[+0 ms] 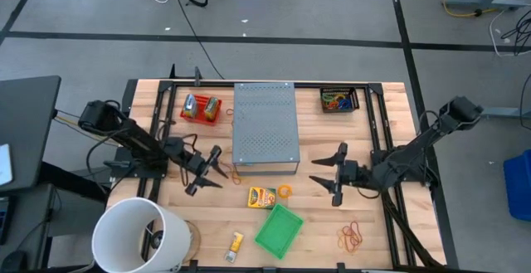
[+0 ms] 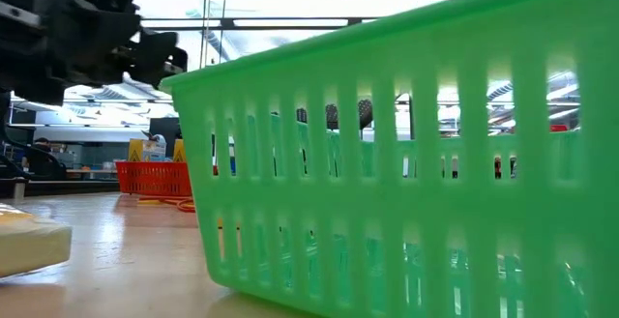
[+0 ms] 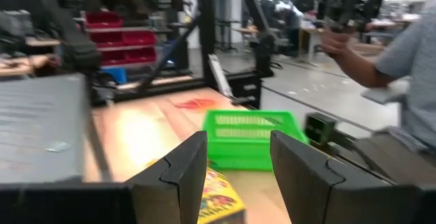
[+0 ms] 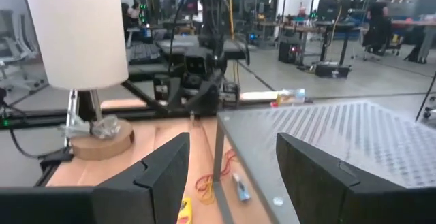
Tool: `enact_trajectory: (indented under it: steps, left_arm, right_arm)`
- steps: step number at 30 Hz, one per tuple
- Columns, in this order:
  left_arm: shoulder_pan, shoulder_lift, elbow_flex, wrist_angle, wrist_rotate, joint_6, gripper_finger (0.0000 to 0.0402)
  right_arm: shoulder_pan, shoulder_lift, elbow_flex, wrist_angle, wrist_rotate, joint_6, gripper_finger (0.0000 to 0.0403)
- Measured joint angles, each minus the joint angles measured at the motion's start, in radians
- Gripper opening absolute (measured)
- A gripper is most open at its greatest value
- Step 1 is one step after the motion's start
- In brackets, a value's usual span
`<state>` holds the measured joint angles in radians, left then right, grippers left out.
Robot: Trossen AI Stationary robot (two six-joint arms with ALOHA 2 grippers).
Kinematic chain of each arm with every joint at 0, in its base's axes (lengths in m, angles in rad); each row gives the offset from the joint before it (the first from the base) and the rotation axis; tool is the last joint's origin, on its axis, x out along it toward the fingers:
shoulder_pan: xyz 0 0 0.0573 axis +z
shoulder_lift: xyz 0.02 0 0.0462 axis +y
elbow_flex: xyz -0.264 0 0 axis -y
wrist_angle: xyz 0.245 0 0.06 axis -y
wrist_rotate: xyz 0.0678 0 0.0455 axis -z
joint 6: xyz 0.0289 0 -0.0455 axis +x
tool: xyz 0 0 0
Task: Pick & Place Office Desk Supplies
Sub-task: Put the yellow spring keychain into the black basket
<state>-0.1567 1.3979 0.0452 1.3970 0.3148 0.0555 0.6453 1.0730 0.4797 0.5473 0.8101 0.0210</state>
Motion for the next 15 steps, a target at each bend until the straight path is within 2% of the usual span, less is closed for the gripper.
enact_trajectory:
  steps: [9, 15]
  left_arm:
    - [-0.074, 0.001, 0.001, -0.057, -0.102, 0.023, 0.0168]
    - [-0.073, 0.001, 0.001, -0.07, -0.14, 0.031, 0.0168]
  right_arm:
    - [0.0, 0.272, 0.0, 0.208, -0.057, 0.044, 0.0226]
    - [-0.003, 0.386, 0.0, 0.234, -0.041, 0.121, 0.0226]
